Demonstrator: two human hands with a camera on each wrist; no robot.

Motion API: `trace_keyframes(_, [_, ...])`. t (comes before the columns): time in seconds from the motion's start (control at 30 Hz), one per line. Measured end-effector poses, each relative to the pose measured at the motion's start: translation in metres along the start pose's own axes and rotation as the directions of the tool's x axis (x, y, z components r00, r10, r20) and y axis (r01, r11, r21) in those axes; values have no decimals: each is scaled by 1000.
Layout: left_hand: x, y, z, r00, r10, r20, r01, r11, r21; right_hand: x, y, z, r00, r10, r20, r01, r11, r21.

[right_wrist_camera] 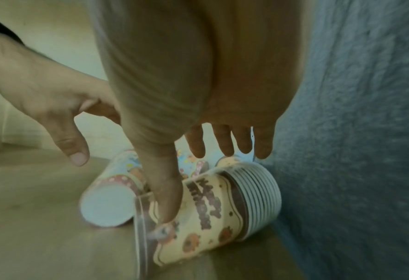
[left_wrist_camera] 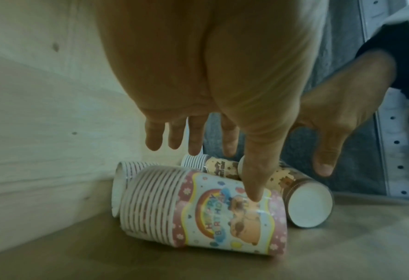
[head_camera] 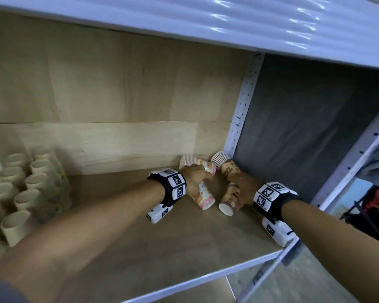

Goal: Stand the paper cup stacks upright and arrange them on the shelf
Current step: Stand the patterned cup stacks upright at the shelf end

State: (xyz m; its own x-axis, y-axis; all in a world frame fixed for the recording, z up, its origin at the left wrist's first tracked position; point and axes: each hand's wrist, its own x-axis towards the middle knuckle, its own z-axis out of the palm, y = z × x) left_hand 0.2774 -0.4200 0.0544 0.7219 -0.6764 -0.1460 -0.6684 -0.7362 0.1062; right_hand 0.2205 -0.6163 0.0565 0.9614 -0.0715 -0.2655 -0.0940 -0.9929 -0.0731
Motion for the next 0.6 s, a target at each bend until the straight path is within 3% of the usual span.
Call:
trace_keyframes(0.13, [12, 3, 12, 999, 14, 33, -16, 997, 80, 9, 8, 5, 994, -62, 94, 67, 997, -48])
trace_keyframes(0.33, [21, 4, 22, 992, 16, 127, -44, 974, 223, 14, 12, 18, 988, -149, 24, 151, 966, -210])
trace_keyframes(0.6, [24, 9, 26, 991, 67, 112, -104, 925, 365, 14, -6, 24, 971, -210, 117, 238, 906, -350])
